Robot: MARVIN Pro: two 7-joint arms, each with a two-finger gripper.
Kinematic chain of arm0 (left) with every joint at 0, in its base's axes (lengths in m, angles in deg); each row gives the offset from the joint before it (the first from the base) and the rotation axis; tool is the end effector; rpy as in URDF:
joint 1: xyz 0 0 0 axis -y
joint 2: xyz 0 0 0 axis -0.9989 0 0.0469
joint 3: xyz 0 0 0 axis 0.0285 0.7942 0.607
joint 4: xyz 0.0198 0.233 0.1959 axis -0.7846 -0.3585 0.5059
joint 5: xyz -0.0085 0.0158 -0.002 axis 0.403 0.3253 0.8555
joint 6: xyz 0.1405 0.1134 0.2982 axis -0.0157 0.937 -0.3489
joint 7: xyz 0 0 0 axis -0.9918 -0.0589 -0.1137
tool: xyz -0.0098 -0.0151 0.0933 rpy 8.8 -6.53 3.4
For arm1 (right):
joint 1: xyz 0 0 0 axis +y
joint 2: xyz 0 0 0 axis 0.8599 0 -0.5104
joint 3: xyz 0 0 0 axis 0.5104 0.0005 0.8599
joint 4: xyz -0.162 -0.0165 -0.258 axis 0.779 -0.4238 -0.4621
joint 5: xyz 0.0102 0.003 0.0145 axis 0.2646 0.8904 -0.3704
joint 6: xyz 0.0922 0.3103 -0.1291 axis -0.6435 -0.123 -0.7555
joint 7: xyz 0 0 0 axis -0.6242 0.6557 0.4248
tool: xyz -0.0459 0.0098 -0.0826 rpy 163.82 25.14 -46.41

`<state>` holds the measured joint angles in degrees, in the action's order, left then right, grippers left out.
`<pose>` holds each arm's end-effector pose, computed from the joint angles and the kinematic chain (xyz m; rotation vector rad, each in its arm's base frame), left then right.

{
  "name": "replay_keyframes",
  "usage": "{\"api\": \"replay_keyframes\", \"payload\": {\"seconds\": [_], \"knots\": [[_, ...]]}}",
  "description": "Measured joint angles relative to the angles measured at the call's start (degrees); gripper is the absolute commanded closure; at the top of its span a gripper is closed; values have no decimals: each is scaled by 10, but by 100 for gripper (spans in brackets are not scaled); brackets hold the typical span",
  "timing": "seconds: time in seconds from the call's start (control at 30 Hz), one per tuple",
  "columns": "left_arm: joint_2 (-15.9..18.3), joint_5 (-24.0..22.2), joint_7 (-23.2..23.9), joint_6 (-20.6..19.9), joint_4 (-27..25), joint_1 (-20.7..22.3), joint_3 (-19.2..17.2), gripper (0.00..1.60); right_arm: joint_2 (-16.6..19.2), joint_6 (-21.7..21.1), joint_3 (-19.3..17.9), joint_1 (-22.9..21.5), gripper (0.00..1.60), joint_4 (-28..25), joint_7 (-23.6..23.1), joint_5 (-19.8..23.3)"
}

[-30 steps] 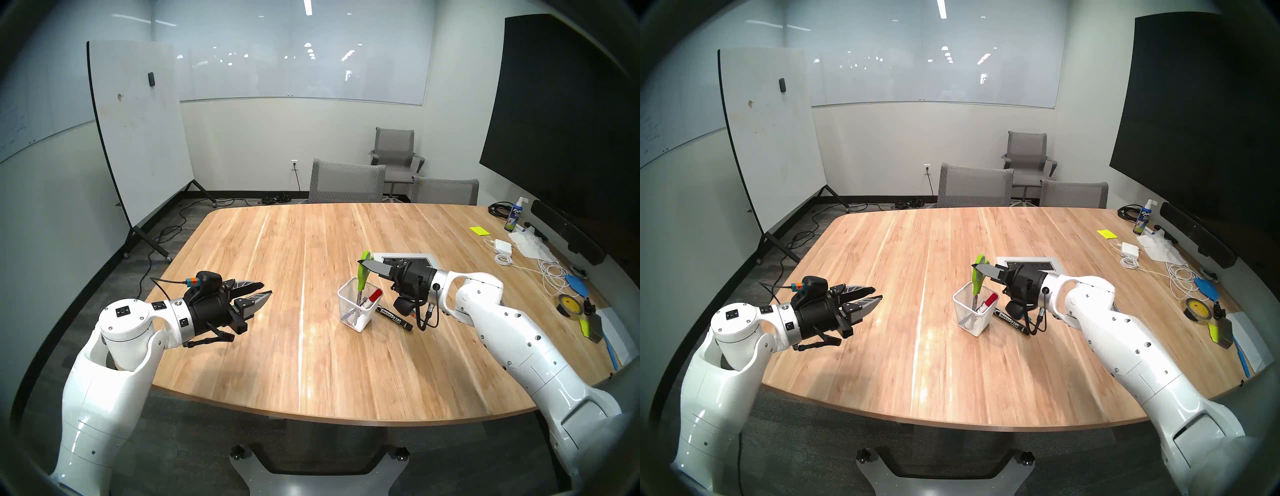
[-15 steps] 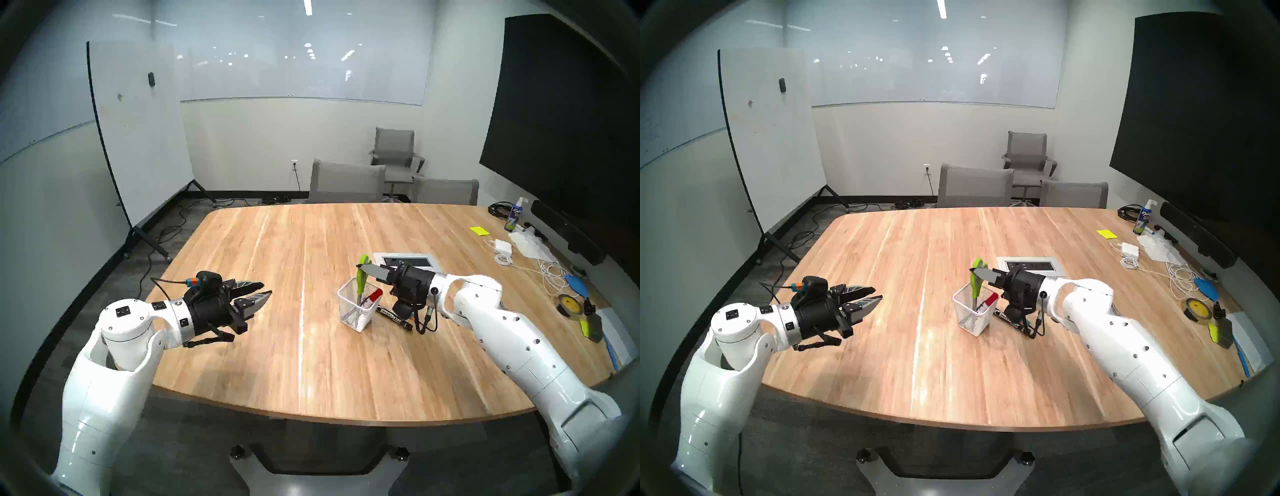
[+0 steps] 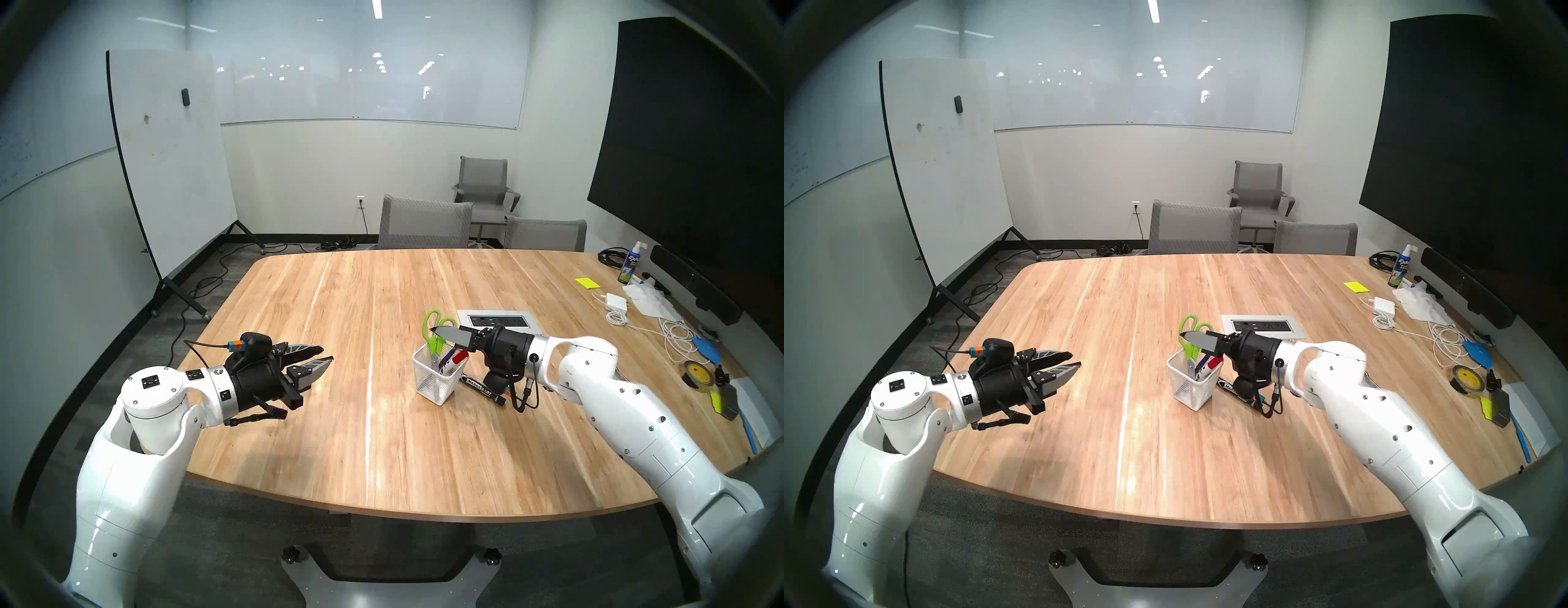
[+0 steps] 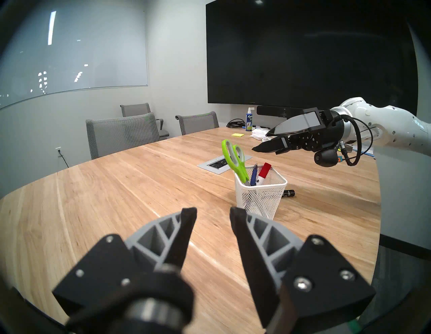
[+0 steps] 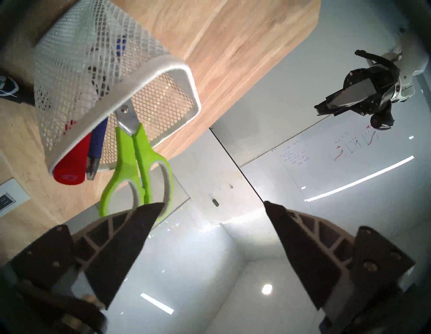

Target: Place the pen, the marker, and the scissors into the pen holder

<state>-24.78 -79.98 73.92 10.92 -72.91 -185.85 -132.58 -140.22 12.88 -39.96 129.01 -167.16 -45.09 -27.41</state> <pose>0.3855 0.0596 -0.2251 1.9371 -0.8522 1.6024 0.4892 -0.0202 -0.2353 -0.3302 1.8411 1.1131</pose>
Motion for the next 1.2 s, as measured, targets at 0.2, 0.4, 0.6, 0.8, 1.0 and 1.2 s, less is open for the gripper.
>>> {"api": "replay_keyframes", "payload": {"seconds": [0.2,0.4,0.6,0.8,1.0,1.2], "knots": [[0,0,0,0,0,0,0,67,3,4,-3,1,0,-8,-1,2],[-1,1,1,0,0,0,0,67,6,8,-12,2,0,-19,-3,7],[-1,1,1,0,0,0,0,67,10,15,-22,2,0,-26,-10,15],[-1,1,1,0,0,0,-1,67,13,19,-38,2,0,-24,-15,28],[-1,1,1,0,0,0,-1,67,21,32,-53,2,0,-20,-14,40],[-2,2,2,0,0,0,-1,67,28,53,-67,1,0,-16,-17,53]]}}
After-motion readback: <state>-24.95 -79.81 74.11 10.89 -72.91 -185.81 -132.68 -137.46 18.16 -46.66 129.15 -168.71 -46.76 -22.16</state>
